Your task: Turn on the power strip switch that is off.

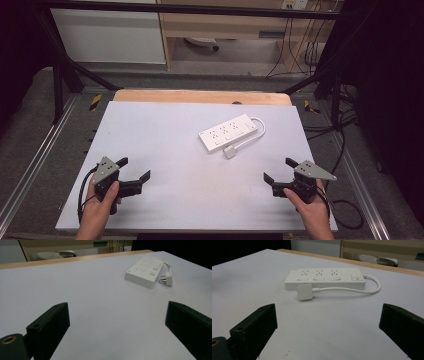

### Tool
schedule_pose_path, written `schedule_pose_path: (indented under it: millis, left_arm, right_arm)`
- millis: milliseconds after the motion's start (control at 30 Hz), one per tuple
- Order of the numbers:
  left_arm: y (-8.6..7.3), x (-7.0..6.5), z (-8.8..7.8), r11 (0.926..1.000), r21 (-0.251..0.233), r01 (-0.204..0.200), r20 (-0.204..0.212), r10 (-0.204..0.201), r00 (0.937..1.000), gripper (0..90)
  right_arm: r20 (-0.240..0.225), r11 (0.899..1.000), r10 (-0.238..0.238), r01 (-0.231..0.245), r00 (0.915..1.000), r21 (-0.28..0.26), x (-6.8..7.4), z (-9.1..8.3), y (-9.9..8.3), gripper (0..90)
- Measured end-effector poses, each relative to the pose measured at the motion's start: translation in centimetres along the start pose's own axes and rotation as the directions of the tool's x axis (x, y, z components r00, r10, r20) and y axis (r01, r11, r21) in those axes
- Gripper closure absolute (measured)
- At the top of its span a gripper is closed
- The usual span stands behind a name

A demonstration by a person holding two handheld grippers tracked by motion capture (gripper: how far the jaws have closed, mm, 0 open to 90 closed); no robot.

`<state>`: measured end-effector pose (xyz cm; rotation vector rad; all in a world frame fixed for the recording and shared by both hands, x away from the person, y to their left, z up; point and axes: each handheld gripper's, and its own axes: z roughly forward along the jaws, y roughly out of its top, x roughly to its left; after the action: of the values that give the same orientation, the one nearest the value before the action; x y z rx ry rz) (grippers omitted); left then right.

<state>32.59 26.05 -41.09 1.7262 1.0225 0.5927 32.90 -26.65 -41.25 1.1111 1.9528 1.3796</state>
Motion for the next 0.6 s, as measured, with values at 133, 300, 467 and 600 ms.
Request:
schedule_pose_path:
  millis: [133,300,467,600]
  left_arm:
    - [0.0,0.1,0.0,1.0000,0.003,-0.004,0.000,0.004,1.0000,5.7]
    - [-0.2,0.0,0.2,0.9999,0.015,-0.003,-0.003,0.003,1.0000,5.7]
    - [-0.3,0.0,0.3,0.9998,0.021,0.002,0.001,-0.002,1.0000,5.7]
    - [-0.4,0.1,0.3,0.9997,0.025,0.005,-0.002,-0.005,1.0000,5.7]
  right_arm:
    - [-0.002,1.000,0.004,-0.004,1.0000,0.001,0.3,-0.1,0.3,2.3]
    - [0.000,0.999,0.032,-0.032,0.9995,-0.001,0.6,-0.4,1.0,2.7]
    - [-0.010,0.998,0.062,-0.062,0.9980,0.022,0.8,-0.4,2.1,3.5]
    - [-0.020,0.998,0.048,-0.048,0.9986,0.031,0.8,-0.4,3.3,4.1]
